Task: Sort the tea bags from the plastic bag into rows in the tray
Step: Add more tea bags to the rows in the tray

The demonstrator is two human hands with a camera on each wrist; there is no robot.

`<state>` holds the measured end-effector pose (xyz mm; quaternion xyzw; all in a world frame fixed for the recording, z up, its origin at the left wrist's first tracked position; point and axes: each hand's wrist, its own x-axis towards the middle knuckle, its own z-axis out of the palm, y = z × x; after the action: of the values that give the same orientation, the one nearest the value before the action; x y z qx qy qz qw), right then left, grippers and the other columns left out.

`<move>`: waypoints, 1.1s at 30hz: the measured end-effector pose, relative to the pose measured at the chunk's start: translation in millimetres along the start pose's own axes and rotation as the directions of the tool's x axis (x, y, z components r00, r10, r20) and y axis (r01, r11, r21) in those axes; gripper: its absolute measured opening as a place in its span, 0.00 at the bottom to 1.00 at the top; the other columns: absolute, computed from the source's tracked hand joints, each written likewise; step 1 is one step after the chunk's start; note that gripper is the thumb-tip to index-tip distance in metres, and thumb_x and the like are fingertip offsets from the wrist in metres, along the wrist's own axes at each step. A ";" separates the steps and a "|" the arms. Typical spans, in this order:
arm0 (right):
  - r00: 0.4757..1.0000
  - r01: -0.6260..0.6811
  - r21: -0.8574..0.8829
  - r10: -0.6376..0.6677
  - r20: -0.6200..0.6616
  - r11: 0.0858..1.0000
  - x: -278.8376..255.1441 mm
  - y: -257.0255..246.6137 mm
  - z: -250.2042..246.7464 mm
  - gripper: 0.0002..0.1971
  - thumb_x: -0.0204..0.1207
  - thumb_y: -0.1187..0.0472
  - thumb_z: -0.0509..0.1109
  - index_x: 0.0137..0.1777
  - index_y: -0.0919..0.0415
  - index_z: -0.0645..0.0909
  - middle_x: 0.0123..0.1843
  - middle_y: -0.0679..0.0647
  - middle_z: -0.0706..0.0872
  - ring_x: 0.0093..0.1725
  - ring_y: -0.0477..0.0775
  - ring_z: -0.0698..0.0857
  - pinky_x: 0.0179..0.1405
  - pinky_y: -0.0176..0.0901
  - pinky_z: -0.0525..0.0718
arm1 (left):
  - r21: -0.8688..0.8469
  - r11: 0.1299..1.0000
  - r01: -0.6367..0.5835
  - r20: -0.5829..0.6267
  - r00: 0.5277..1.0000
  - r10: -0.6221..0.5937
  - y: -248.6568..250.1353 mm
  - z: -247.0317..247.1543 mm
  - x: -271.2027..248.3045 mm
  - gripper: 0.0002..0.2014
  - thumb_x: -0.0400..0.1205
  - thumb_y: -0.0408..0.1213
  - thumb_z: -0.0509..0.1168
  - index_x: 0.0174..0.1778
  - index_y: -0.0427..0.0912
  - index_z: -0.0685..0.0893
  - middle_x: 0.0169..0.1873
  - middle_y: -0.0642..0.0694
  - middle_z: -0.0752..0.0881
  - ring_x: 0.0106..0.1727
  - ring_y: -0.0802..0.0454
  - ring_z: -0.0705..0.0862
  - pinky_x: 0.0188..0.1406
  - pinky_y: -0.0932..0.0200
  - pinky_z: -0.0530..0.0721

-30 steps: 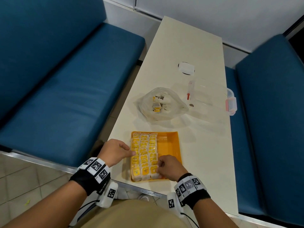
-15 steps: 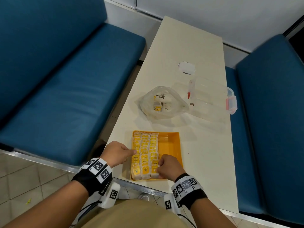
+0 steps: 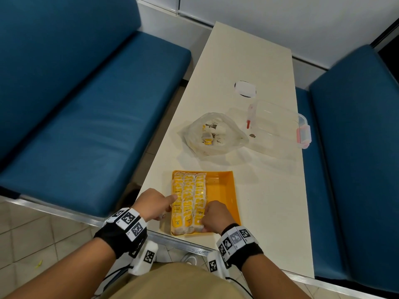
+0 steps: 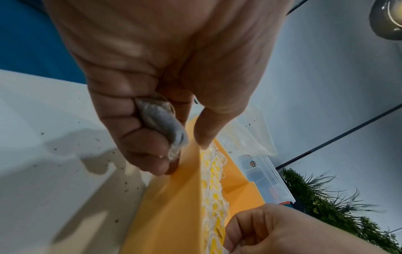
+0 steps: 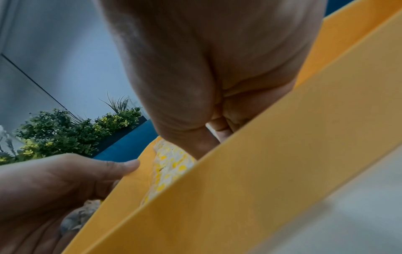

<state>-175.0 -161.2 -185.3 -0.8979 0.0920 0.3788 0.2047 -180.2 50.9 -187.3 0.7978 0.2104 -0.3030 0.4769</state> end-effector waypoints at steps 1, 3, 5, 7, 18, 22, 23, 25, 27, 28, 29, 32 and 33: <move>1.000 0.006 0.003 -0.006 0.002 1.000 -0.1 -0.9 0.5 0.08 0.72 0.69 0.75 0.39 0.59 0.78 0.30 0.49 0.84 0.32 0.45 0.85 0.18 0.32 0.76 | -0.001 1.000 -0.001 -0.002 1.000 0.001 -1.5 -1.0 0.3 0.27 0.84 0.55 0.69 0.33 0.32 0.91 0.20 0.45 0.87 0.25 0.48 0.85 0.39 0.54 0.88; 1.000 0.023 -0.007 -0.023 0.001 1.000 1.2 -2.0 2.2 0.10 0.71 0.69 0.75 0.36 0.58 0.77 0.30 0.48 0.83 0.30 0.43 0.82 0.19 0.32 0.76 | 0.011 1.000 -0.011 -0.003 1.000 0.011 -4.3 -4.5 0.5 0.26 0.84 0.55 0.69 0.33 0.33 0.91 0.21 0.47 0.88 0.26 0.50 0.85 0.37 0.57 0.88; 0.999 0.036 -0.008 -0.036 0.015 0.999 1.4 -3.5 1.9 0.10 0.71 0.69 0.74 0.34 0.58 0.76 0.31 0.50 0.84 0.31 0.45 0.83 0.23 0.34 0.81 | 0.019 0.999 -0.032 0.007 0.999 0.032 -6.5 -11.7 -1.1 0.26 0.83 0.56 0.70 0.33 0.35 0.92 0.26 0.45 0.91 0.28 0.50 0.87 0.38 0.56 0.89; 0.998 0.041 0.062 -0.044 0.046 0.997 0.0 -4.4 -0.7 0.08 0.70 0.68 0.75 0.37 0.59 0.78 0.36 0.56 0.85 0.35 0.51 0.87 0.34 0.40 0.90 | -0.029 0.998 -0.049 0.000 0.999 0.049 -7.7 -22.8 -4.2 0.23 0.83 0.55 0.69 0.36 0.37 0.93 0.34 0.41 0.93 0.33 0.47 0.89 0.40 0.54 0.90; 0.826 0.555 0.256 -0.488 -0.284 0.791 -41.8 -47.7 -48.8 0.06 0.75 0.60 0.77 0.50 0.51 0.86 0.45 0.48 0.87 0.39 0.46 0.85 0.41 0.40 0.84 | -0.609 0.790 -0.072 0.102 0.981 0.168 29.8 -33.7 -24.2 0.20 0.92 0.49 0.56 0.61 0.40 0.88 0.46 0.37 0.91 0.44 0.41 0.90 0.43 0.50 0.86; 0.739 0.662 0.154 -0.605 -0.297 0.733 -51.0 -60.6 -45.0 0.10 0.72 0.58 0.79 0.53 0.49 0.86 0.50 0.48 0.82 0.41 0.47 0.84 0.47 0.35 0.82 | -0.641 0.763 -0.081 0.121 0.971 0.205 47.1 -21.9 -24.8 0.20 0.92 0.52 0.53 0.67 0.45 0.85 0.51 0.36 0.90 0.44 0.45 0.88 0.42 0.50 0.87; 0.744 0.655 0.160 -0.593 -0.309 0.739 -49.2 -61.4 -44.1 0.11 0.72 0.57 0.79 0.54 0.49 0.85 0.51 0.48 0.82 0.41 0.47 0.84 0.47 0.36 0.83 | -0.650 0.756 -0.073 0.126 0.971 0.202 50.0 -20.4 -24.7 0.21 0.92 0.54 0.53 0.68 0.47 0.84 0.52 0.36 0.90 0.44 0.45 0.88 0.41 0.50 0.87; 0.763 0.623 0.198 -0.531 -0.369 0.757 -44.2 -60.8 -43.8 0.10 0.74 0.55 0.77 0.55 0.49 0.84 0.52 0.46 0.82 0.42 0.45 0.84 0.45 0.35 0.83 | -0.659 0.750 -0.062 0.138 0.970 0.201 54.3 -17.9 -24.8 0.22 0.91 0.56 0.51 0.70 0.50 0.83 0.57 0.37 0.90 0.47 0.44 0.89 0.42 0.49 0.87; 0.776 0.597 0.237 -0.478 -0.412 0.766 -38.9 -58.9 -46.0 0.09 0.77 0.55 0.75 0.56 0.49 0.84 0.52 0.46 0.84 0.42 0.39 0.82 0.43 0.27 0.79 | -0.636 0.768 -0.072 0.150 0.965 0.215 56.2 -16.0 -24.6 0.23 0.91 0.59 0.50 0.73 0.53 0.81 0.62 0.41 0.89 0.55 0.42 0.91 0.44 0.48 0.88; 0.781 0.593 0.253 -0.469 -0.413 0.764 -36.1 -58.2 -47.3 0.09 0.78 0.57 0.75 0.56 0.49 0.84 0.52 0.47 0.84 0.42 0.36 0.82 0.43 0.25 0.78 | -0.618 0.782 -0.083 0.157 0.961 0.226 56.5 -15.2 -24.5 0.24 0.91 0.60 0.48 0.74 0.55 0.80 0.64 0.42 0.89 0.58 0.43 0.91 0.45 0.48 0.88; 0.785 0.592 0.263 -0.473 -0.400 0.761 -34.3 -57.7 -48.5 0.09 0.78 0.58 0.74 0.57 0.48 0.85 0.53 0.47 0.85 0.43 0.36 0.81 0.44 0.25 0.78 | -0.599 0.796 -0.094 0.167 0.957 0.238 56.6 -14.2 -24.1 0.24 0.90 0.61 0.47 0.75 0.57 0.79 0.65 0.44 0.89 0.60 0.44 0.91 0.46 0.47 0.88; 0.811 0.578 0.352 -0.471 -0.347 0.736 -29.0 -57.6 -51.5 0.10 0.78 0.61 0.74 0.57 0.50 0.88 0.53 0.48 0.88 0.46 0.43 0.85 0.49 0.38 0.85 | -0.536 0.836 -0.122 0.198 0.944 0.265 57.4 -11.5 -23.5 0.29 0.85 0.68 0.47 0.78 0.62 0.75 0.68 0.47 0.86 0.62 0.47 0.90 0.53 0.45 0.90; 0.824 0.564 0.398 -0.461 -0.331 0.723 -29.2 -58.6 -53.9 0.09 0.78 0.62 0.74 0.56 0.51 0.88 0.52 0.49 0.89 0.43 0.47 0.87 0.49 0.45 0.87 | -0.515 0.848 -0.128 0.210 0.940 0.269 57.7 -11.2 -23.4 0.32 0.82 0.71 0.48 0.78 0.63 0.74 0.70 0.48 0.85 0.63 0.48 0.90 0.58 0.43 0.90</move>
<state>-141.9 -131.8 -113.0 -0.8428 -0.0495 0.1756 0.5063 -158.1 33.5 -130.7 0.6172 0.1283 -0.2949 0.7181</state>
